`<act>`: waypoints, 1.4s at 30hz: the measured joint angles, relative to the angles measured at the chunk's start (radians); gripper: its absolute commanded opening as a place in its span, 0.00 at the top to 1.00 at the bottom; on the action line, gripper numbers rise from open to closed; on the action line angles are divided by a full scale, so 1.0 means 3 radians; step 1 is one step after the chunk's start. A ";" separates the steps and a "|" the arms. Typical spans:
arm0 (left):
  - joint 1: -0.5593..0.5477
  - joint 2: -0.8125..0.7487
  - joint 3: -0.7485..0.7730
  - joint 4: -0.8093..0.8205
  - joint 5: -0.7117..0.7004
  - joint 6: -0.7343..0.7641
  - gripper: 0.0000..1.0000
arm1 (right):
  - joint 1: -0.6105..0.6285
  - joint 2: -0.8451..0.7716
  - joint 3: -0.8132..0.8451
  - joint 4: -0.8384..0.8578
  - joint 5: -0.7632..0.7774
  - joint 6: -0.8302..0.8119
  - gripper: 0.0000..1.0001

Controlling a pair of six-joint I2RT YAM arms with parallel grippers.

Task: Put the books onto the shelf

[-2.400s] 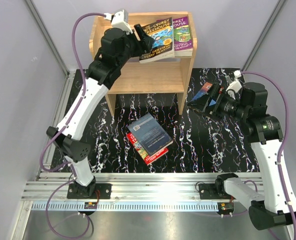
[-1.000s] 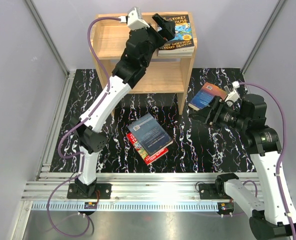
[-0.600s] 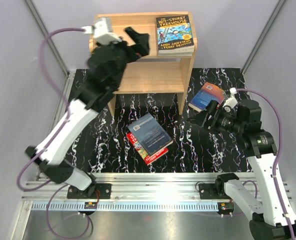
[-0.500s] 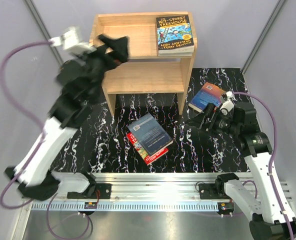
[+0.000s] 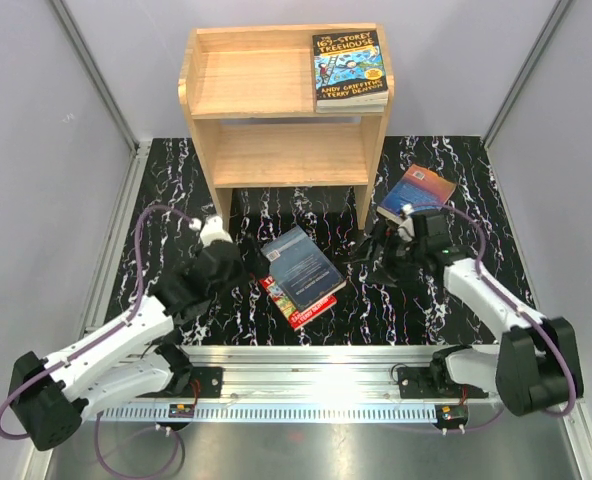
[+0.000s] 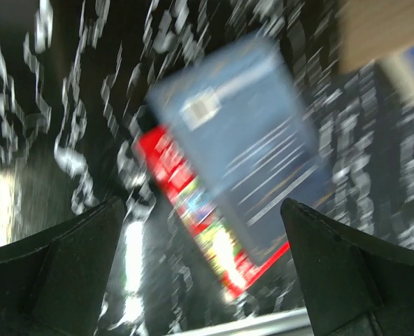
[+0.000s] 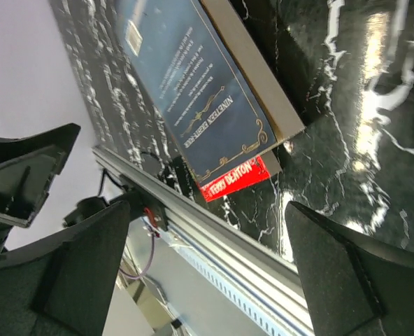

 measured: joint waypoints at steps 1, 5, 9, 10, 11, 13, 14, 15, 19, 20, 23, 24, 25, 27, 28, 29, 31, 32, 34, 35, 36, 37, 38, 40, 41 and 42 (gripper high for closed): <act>-0.0004 0.0011 -0.0136 -0.0013 0.0066 -0.0058 0.01 | 0.0106 0.0118 -0.0001 0.0086 0.0055 0.0031 0.00; -0.0004 0.0011 -0.0275 0.0070 0.0225 -0.0192 0.01 | 0.0525 0.0621 -0.0149 0.0676 0.0233 0.0275 0.00; -0.0005 0.0034 -0.0275 0.0282 0.0318 -0.0224 0.01 | 0.0711 0.0908 -0.0472 0.1152 0.0373 0.0601 0.00; -0.0005 0.0047 -0.0275 0.0312 0.0331 -0.0223 0.01 | 0.0716 0.0938 -0.0486 0.1240 0.0346 0.0671 0.00; -0.0005 0.0060 -0.0275 0.0340 0.0343 -0.0221 0.01 | 0.0736 0.0959 -0.0486 0.1348 0.0384 0.0703 0.01; -0.0005 0.0090 -0.0275 0.0389 0.0365 -0.0220 0.01 | 0.0771 0.1034 -0.0486 0.1527 0.0422 0.0787 0.01; -0.0005 0.0109 -0.0277 0.0417 0.0375 -0.0220 0.01 | 0.0791 0.1071 -0.0484 0.1614 0.0436 0.0833 0.01; -0.0005 0.0126 -0.0289 0.0451 0.0384 -0.0219 0.01 | 0.0811 0.1099 -0.0484 0.1686 0.0451 0.0874 0.01; -0.0005 0.0209 -0.0370 0.0567 0.0448 -0.0215 0.01 | 0.0912 0.1199 -0.0502 0.1981 0.0540 0.1040 0.03; -0.0005 0.0225 -0.0384 0.0577 0.0462 -0.0214 0.01 | 0.0930 0.1226 -0.0515 0.2068 0.0565 0.1088 0.04; -0.0005 0.0253 -0.0417 0.0589 0.0492 -0.0209 0.01 | 0.0973 0.1288 -0.0553 0.2285 0.0651 0.1216 0.11; -0.0005 0.0251 -0.0422 0.0589 0.0500 -0.0207 0.01 | 0.0987 0.1307 -0.0572 0.2363 0.0690 0.1251 0.16; -0.0005 0.0249 -0.0425 0.0589 0.0501 -0.0206 0.01 | 0.0998 0.1326 -0.0593 0.2431 0.0732 0.1282 0.21; -0.0005 0.0242 -0.0435 0.0594 0.0502 -0.0195 0.01 | 0.1011 0.1362 -0.0640 0.2552 0.0806 0.1336 0.36; -0.0005 0.0237 -0.0441 0.0590 0.0502 -0.0193 0.01 | 0.1016 0.1373 -0.0656 0.2586 0.0849 0.1345 0.41; -0.0005 0.0221 -0.0458 0.0596 0.0504 -0.0192 0.01 | 0.1025 0.1395 -0.0689 0.2623 0.0916 0.1373 0.46; -0.0005 0.0193 -0.0492 0.0604 0.0506 -0.0191 0.01 | 0.1036 0.1415 -0.0750 0.2716 0.1020 0.1415 0.54; -0.0005 0.0184 -0.0510 0.0608 0.0509 -0.0191 0.01 | 0.1041 0.1422 -0.0788 0.2781 0.1061 0.1439 0.57; -0.0005 0.0182 -0.0547 0.0610 0.0519 -0.0192 0.01 | 0.1057 0.1423 -0.0862 0.2928 0.1138 0.1481 0.66; -0.0005 0.0182 -0.0558 0.0605 0.0525 -0.0192 0.01 | 0.1066 0.1424 -0.0905 0.3028 0.1181 0.1513 0.69; -0.0005 0.0183 -0.0570 0.0608 0.0529 -0.0192 0.01 | 0.1069 0.1423 -0.0944 0.3128 0.1230 0.1539 0.73; -0.0005 0.0183 -0.0575 0.0607 0.0535 -0.0191 0.01 | 0.1077 0.1424 -0.0982 0.3223 0.1272 0.1560 0.81; -0.0005 0.0184 -0.0575 0.0604 0.0538 -0.0188 0.01 | 0.1085 0.1424 -0.1017 0.3297 0.1303 0.1577 0.85; -0.0005 0.0187 -0.0575 0.0608 0.0540 -0.0186 0.01 | 0.1111 0.1424 -0.1101 0.3454 0.1387 0.1621 0.95; -0.0005 0.0191 -0.0575 0.0607 0.0540 -0.0184 0.01 | 0.1124 0.1422 -0.1138 0.3524 0.1425 0.1642 0.97; -0.0005 0.0193 -0.0575 0.0605 0.0542 -0.0183 0.01 | 0.1130 0.1418 -0.1166 0.3566 0.1453 0.1653 0.99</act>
